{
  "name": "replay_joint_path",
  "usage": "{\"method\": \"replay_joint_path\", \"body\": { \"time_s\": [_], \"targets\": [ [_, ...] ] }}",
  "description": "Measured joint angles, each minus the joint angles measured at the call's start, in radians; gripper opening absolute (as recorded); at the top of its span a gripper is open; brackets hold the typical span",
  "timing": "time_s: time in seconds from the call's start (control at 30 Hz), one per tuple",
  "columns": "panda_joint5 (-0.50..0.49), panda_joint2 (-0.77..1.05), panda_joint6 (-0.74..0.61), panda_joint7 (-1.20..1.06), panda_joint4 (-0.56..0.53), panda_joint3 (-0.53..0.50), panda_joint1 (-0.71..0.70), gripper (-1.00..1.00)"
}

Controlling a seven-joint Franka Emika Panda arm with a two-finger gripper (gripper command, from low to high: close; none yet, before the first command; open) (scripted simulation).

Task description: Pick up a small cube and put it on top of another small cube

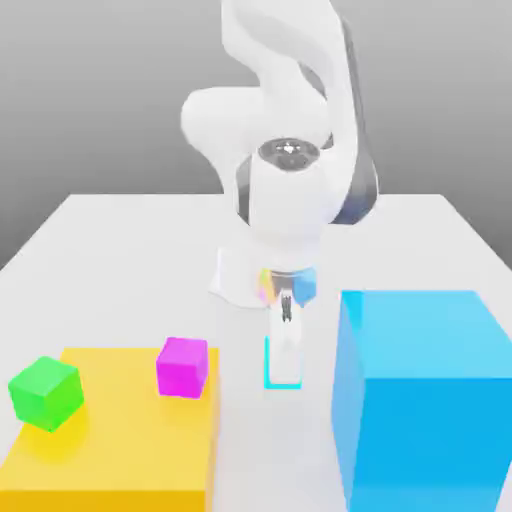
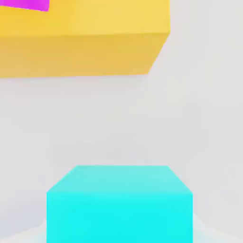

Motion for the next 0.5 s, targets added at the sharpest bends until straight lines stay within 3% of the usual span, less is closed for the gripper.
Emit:
{"method": "replay_joint_path", "body": {
  "time_s": [0.2,0.5],
  "targets": [
    [0.024,-0.114,-0.077,-0.122,0.083,-0.022,0.034,-1.00],
    [-0.116,-0.203,-0.183,-0.341,0.233,0.037,0.114,-1.00]
  ]
}}
